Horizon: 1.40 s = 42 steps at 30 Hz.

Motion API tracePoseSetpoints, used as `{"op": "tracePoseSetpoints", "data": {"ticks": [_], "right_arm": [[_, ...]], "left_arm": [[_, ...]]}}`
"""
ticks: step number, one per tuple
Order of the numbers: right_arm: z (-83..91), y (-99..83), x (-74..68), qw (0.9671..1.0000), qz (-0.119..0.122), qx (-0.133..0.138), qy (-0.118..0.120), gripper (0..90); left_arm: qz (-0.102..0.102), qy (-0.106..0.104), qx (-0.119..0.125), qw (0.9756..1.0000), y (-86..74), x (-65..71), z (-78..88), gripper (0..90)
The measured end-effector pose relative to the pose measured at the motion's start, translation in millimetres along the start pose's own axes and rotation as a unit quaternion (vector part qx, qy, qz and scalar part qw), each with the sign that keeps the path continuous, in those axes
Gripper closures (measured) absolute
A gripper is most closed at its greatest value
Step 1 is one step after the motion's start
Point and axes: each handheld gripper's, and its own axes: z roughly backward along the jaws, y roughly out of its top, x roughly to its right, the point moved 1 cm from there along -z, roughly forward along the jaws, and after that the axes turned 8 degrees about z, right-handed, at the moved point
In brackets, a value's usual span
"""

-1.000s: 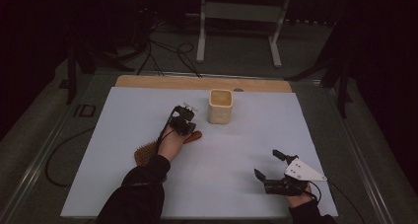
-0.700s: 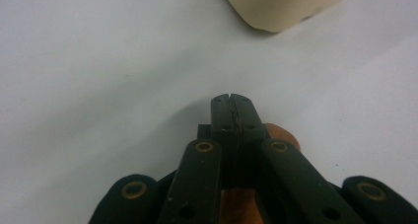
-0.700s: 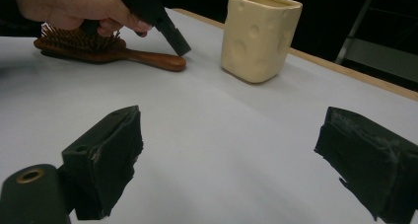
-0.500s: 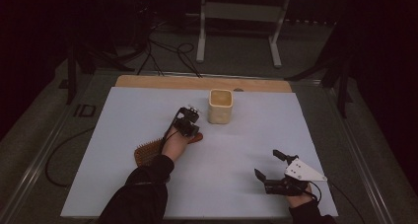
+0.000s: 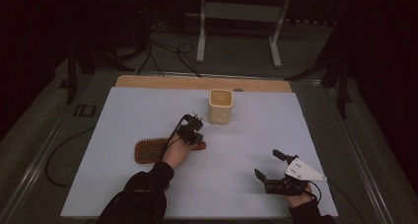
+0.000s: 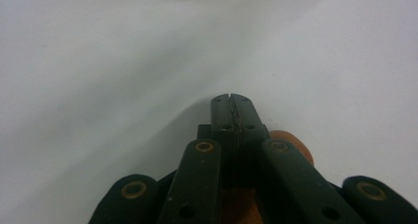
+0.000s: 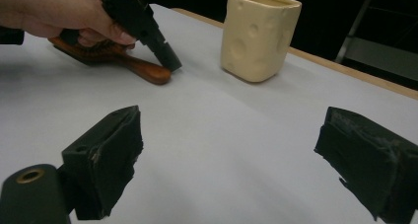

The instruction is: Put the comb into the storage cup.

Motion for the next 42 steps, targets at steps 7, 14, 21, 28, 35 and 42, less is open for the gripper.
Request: {"op": "tracePoseSetpoints", "data": {"ticks": [7, 14, 21, 28, 35, 42], "right_arm": [[-0.6, -1.4, 2.1, 1.0000, -0.008, 0.000, -0.001, 9.2], [-0.9, -1.6, 1.9, 1.0000, -0.004, -0.003, -0.002, 9.1], [-1.3, -1.2, 1.0, 1.0000, -0.003, -0.003, -0.002, 9.1], [-1.4, -1.1, 0.7, 1.0000, -0.003, -0.003, -0.003, 9.1], [-0.4, -0.1, 0.1, 1.0000, 0.001, 0.000, -0.005, 9.2], [-0.5, 0.5, -1.2, 1.0000, 0.004, -0.002, -0.006, 9.2]], "left_arm": [[-0.009, -0.011, -0.002, 0.9999, -9.0, 8.3, 3.0, 90.0], [-0.019, -0.022, -0.006, 0.9996, -23.4, 14.5, 10.0, 90.0], [-0.031, -0.027, -0.008, 0.9991, -37.6, 20.4, 17.8, 90.0], [-0.037, -0.042, -0.007, 0.9984, -53.0, 24.6, 25.6, 90.0], [-0.040, -0.044, -0.012, 0.9982, -68.4, 23.2, 35.7, 90.0], [-0.052, -0.034, -0.017, 0.9979, -88.7, 22.8, 49.1, 90.0]]}}
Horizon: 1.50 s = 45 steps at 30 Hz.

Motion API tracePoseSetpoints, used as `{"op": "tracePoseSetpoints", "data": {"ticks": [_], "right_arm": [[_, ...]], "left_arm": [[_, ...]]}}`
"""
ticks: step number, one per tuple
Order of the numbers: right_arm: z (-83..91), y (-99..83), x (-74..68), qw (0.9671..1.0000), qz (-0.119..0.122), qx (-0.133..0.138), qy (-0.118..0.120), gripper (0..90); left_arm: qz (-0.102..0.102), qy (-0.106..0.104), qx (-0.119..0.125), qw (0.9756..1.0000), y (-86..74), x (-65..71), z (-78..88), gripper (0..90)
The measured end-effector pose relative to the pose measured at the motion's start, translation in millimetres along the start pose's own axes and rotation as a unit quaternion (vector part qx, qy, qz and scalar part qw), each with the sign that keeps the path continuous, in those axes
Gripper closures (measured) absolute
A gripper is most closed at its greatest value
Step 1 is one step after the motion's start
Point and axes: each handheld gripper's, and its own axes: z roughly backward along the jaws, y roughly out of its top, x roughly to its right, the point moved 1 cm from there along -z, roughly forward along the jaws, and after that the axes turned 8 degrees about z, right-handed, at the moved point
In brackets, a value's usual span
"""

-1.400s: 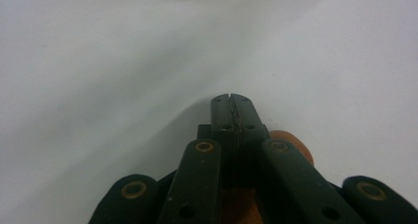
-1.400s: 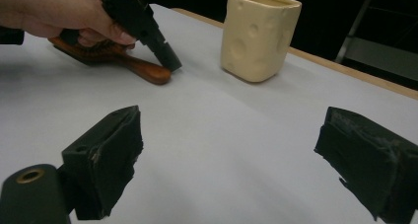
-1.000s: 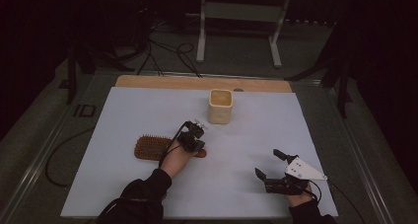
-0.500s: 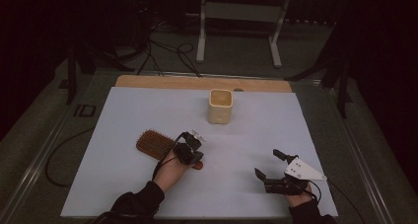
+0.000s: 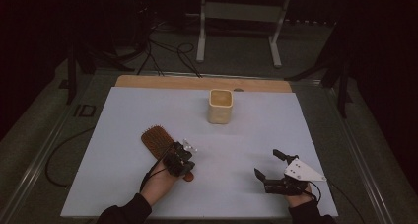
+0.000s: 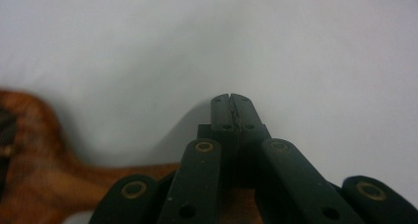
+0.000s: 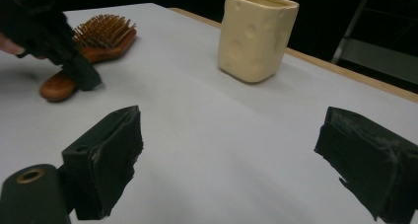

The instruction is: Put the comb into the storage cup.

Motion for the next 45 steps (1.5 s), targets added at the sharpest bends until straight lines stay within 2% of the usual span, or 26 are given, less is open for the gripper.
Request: {"op": "tracePoseSetpoints", "data": {"ticks": [6, 20, 29, 45], "right_arm": [[-0.2, 0.0, -0.2, 1.0000, 0.001, -0.001, 0.000, 9.2], [-1.0, -0.2, -0.1, 1.0000, -0.001, -0.001, 0.000, 9.2], [-1.4, -0.3, 0.0, 1.0000, 0.000, -0.001, 0.000, 9.2], [-1.5, -0.2, -0.1, 1.0000, -0.001, -0.002, 0.001, 9.2]], "left_arm": [[0.009, -0.002, 0.001, 1.0000, -18.4, -3.4, 10.8, 90.0], [0.038, 0.017, -0.003, 0.9991, -53.2, -24.6, 35.1, 90.0], [0.059, 0.038, -0.007, 0.9975, -64.3, -44.9, 45.8, 90.0], [0.072, 0.084, -0.016, 0.9938, -75.9, -74.5, 59.4, 90.0]]}}
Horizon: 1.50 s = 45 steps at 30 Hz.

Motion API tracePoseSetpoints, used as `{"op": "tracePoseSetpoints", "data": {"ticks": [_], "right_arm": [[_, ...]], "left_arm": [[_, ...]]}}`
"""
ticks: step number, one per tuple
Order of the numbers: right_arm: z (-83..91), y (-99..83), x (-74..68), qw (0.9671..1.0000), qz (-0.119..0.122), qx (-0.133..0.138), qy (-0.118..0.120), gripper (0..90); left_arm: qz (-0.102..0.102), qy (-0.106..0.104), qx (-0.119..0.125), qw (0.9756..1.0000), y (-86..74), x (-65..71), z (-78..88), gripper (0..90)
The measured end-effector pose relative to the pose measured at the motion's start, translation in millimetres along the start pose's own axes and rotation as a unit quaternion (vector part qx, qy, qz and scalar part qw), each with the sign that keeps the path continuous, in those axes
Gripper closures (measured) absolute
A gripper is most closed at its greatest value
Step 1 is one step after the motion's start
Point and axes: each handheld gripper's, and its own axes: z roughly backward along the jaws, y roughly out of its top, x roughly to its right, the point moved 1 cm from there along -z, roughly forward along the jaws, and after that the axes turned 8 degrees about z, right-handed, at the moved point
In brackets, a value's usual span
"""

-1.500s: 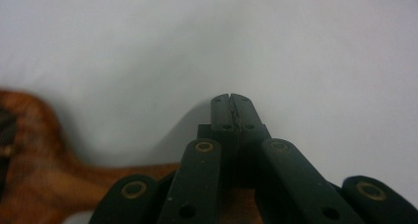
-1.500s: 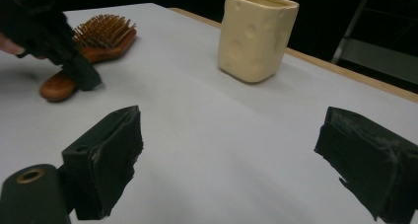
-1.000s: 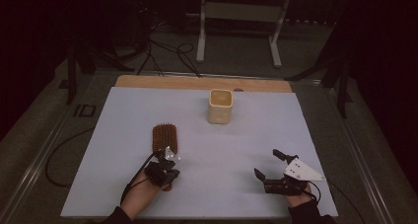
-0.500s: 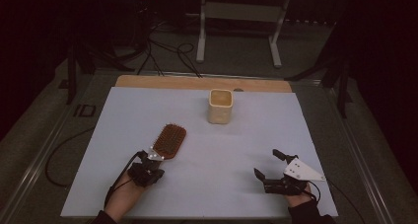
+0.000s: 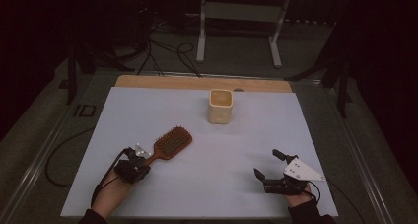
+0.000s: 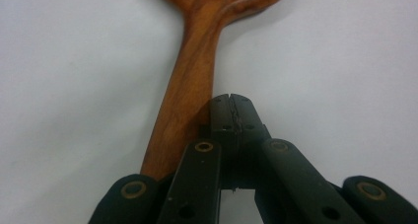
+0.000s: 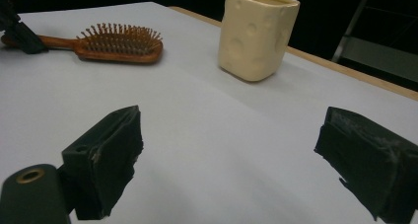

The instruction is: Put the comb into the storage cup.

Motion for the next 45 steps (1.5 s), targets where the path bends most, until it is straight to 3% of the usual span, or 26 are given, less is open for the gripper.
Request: {"op": "tracePoseSetpoints", "data": {"ticks": [11, 14, 19, 22, 28, 31, 34, 37, 39, 45], "right_arm": [[0.1, 0.2, -0.3, 1.0000, 0.001, 0.000, 0.000, 9.2], [0.2, 0.2, -0.2, 1.0000, 0.001, 0.001, 0.000, 9.2], [0.1, 0.2, -0.2, 1.0000, 0.001, 0.001, 0.000, 9.2], [0.1, 0.2, -0.3, 1.0000, 0.001, 0.000, 0.000, 9.2], [-0.2, -0.1, -0.3, 1.0000, 0.000, -0.001, 0.001, 9.1], [-0.2, 0.1, -0.5, 1.0000, 0.001, -0.001, 0.001, 9.2], [-0.6, -0.1, -0.6, 1.0000, 0.000, -0.001, 0.002, 9.2], [-0.7, 0.0, -0.7, 1.0000, 0.001, -0.001, 0.002, 9.2], [-1.0, -0.1, -0.8, 1.0000, 0.001, -0.002, 0.002, 9.2], [-1.6, 0.0, -1.4, 1.0000, 0.002, -0.002, 0.004, 9.2]], "left_arm": [[-0.011, -0.025, 0.027, 0.9993, 8.5, -12.0, 28.5, 89.5], [-0.019, -0.034, 0.020, 0.9991, 11.5, -16.3, 34.0, 87.6], [-0.014, -0.039, 0.021, 0.9989, 17.3, -22.3, 40.2, 84.3], [-0.030, -0.042, 0.009, 0.9986, 20.8, -22.2, 41.7, 83.8], [-0.042, -0.032, -0.007, 0.9986, 26.4, -23.3, 40.1, 64.2], [-0.044, -0.037, -0.012, 0.9983, 29.8, -24.0, 38.8, 53.0], [-0.050, -0.034, -0.032, 0.9977, 33.1, -22.0, 34.2, 29.9], [-0.050, -0.040, -0.045, 0.9969, 36.4, -19.6, 29.5, 12.8], [-0.054, -0.035, -0.039, 0.9972, 39.6, -18.2, 27.3, 1.1], [-0.074, -0.052, -0.064, 0.9938, 44.7, -18.1, 16.8, 0.0]]}}
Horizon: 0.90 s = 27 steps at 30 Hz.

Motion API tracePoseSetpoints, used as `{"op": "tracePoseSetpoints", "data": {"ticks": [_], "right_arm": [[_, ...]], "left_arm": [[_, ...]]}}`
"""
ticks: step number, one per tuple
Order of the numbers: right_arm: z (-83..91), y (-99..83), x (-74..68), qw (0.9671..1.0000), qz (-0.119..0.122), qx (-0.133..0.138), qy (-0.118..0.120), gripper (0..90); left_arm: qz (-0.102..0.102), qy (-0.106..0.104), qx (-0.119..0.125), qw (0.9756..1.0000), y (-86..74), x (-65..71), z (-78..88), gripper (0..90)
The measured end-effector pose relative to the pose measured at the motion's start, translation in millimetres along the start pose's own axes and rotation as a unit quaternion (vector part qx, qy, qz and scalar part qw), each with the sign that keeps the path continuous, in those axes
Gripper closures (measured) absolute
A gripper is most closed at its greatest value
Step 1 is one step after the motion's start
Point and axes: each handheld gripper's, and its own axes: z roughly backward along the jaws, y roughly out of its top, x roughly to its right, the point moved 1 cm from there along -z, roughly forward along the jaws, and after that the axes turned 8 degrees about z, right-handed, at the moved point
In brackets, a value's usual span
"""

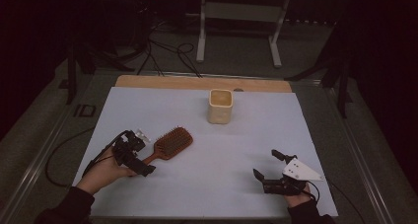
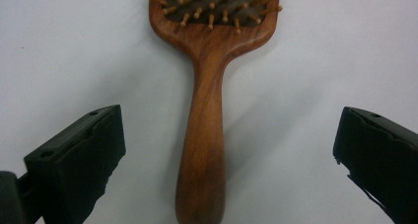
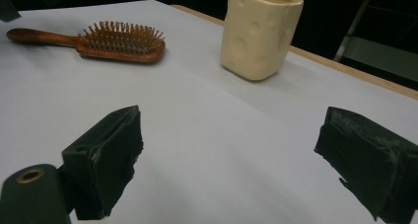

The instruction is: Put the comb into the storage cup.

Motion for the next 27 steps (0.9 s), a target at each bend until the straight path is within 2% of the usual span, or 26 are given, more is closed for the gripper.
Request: {"op": "tracePoseSetpoints", "data": {"ticks": [1, 3, 8, 9, 14, 18, 19, 21, 27], "right_arm": [[-0.1, 0.0, -0.1, 1.0000, 0.001, 0.000, 0.001, 9.2], [-0.1, 0.0, -0.3, 1.0000, 0.001, 0.000, 0.001, 9.2], [-0.1, 0.0, -0.3, 1.0000, 0.001, 0.000, 0.001, 9.2], [-0.2, 0.0, -0.3, 1.0000, 0.001, 0.000, 0.001, 9.2], [0.0, 0.0, -0.3, 1.0000, 0.001, 0.001, 0.002, 9.2], [0.0, -0.1, -0.1, 1.0000, 0.001, 0.001, 0.002, 9.2], [0.0, -0.1, -0.1, 1.0000, 0.001, 0.001, 0.002, 9.2], [0.1, -0.1, -0.1, 1.0000, 0.002, 0.001, 0.002, 9.2], [0.3, 0.2, -0.4, 1.0000, 0.001, 0.002, 0.002, 9.2]], "left_arm": [[-0.001, 0.004, -0.003, 1.0000, 1.3, -0.9, -1.7, 0.0], [-0.010, -0.012, -0.009, 0.9998, 3.7, -2.0, -3.9, 0.1], [-0.019, -0.012, -0.018, 0.9996, 11.3, -4.0, -6.9, 4.2], [-0.016, -0.007, -0.017, 0.9997, 13.2, -4.7, -7.6, 4.2], [-0.016, -0.014, -0.023, 0.9995, 19.9, -8.1, -12.8, 4.2], [-0.034, -0.021, -0.037, 0.9985, 22.3, -9.5, -19.0, 7.6], [-0.040, -0.015, -0.040, 0.9983, 22.9, -9.4, -20.6, 8.8], [-0.048, -0.017, -0.046, 0.9977, 23.5, -9.3, -23.4, 12.4], [-0.049, -0.002, -0.052, 0.9974, 25.3, -11.8, -29.2, 21.9]]}}
